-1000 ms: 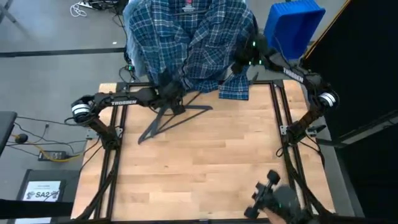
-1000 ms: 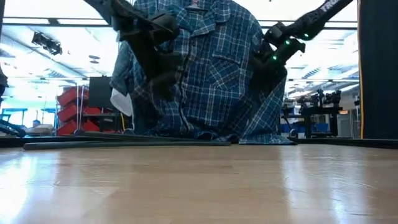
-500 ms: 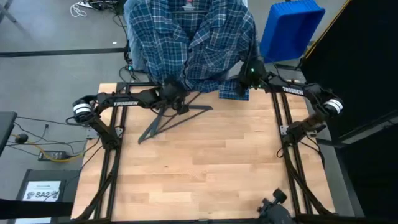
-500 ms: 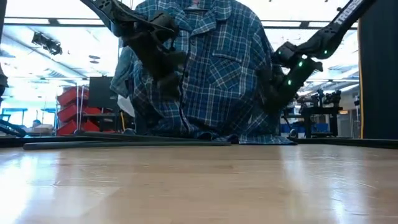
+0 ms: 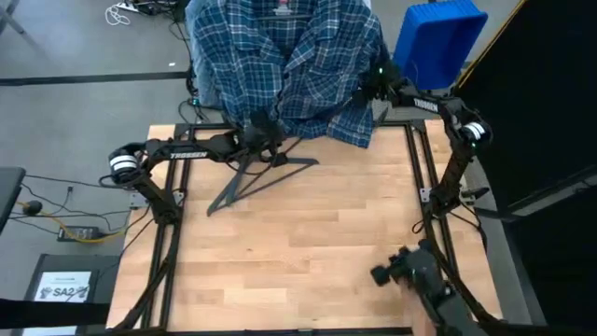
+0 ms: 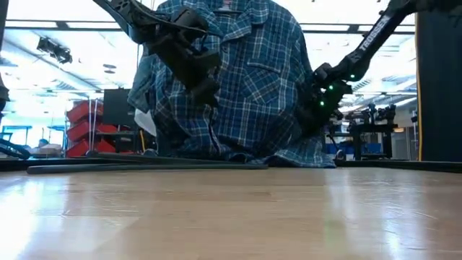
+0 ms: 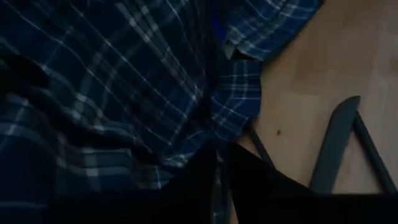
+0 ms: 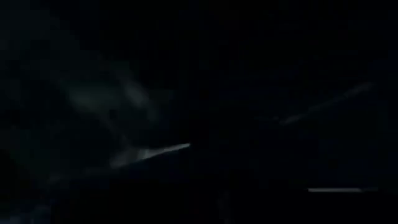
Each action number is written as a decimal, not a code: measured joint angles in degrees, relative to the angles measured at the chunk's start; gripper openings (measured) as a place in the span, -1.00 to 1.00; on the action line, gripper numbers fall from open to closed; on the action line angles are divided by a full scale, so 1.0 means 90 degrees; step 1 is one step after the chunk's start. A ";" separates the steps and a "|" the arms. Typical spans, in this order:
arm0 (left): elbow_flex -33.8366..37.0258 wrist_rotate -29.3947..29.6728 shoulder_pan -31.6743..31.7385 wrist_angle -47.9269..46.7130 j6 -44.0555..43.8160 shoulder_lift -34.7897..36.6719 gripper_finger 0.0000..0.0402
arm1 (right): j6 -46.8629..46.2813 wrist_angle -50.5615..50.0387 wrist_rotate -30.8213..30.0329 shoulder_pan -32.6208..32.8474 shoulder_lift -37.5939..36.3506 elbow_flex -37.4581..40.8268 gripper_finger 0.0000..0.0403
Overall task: Hang clothes
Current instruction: Hang the blue shirt on the hanging rack
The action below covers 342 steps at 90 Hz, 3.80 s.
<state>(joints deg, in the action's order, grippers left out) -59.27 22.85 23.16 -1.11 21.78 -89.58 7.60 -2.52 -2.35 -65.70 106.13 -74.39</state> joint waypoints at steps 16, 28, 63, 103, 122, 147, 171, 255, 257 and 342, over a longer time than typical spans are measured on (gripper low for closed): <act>0.0000 -0.0070 -0.0003 0.0003 -0.0113 0.0000 -0.91 | 0.0234 0.0012 0.0051 -0.0374 0.0256 -0.1484 -1.00; 0.0000 -0.0206 -0.0003 0.0018 -0.0213 0.0000 -0.91 | 0.0310 -0.0424 0.0039 -0.0645 0.0274 -0.2459 -1.00; -0.0002 -0.0503 -0.0006 0.0341 -0.0355 -0.0002 -0.91 | 0.0575 -0.1456 0.0234 -0.0743 -0.0050 -0.3378 -1.00; -0.0002 -0.0502 -0.0003 0.0328 -0.0352 -0.0002 -0.91 | 0.0603 -0.2811 0.0938 -0.0657 -0.0655 -0.3382 -0.97; -0.0010 -0.0493 -0.0003 0.0383 -0.0117 0.0219 -0.90 | 0.0668 -0.2471 0.1284 -0.0328 -0.1677 -0.2053 -0.99; -0.0010 -0.0568 -0.0003 0.0389 -0.0117 0.0211 -0.90 | 0.0254 -0.1317 0.0845 -0.0174 -0.2977 0.0449 -0.93; -0.0010 -0.0678 -0.0003 0.0529 -0.0117 0.0211 -0.90 | -0.0144 -0.1295 0.1089 0.0116 -0.3475 0.1984 -0.44; 0.0044 -0.1265 0.0291 0.0628 -0.0436 -0.0174 -0.90 | 0.0003 0.3537 0.0496 0.2943 -0.4546 0.5399 -0.87; 0.0044 -0.1268 0.0291 0.0633 -0.0444 -0.0237 -0.90 | 0.0011 0.3520 0.0426 0.2936 -0.4608 0.5399 -0.88; 0.0041 -0.2104 0.1142 0.1188 0.0086 -0.1353 -0.99 | 0.0159 0.3188 0.0918 0.3664 -0.3266 0.5112 -0.99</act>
<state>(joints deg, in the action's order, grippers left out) -58.89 3.91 33.44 9.58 22.56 -101.75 9.03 26.17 5.91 -32.73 76.74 -28.39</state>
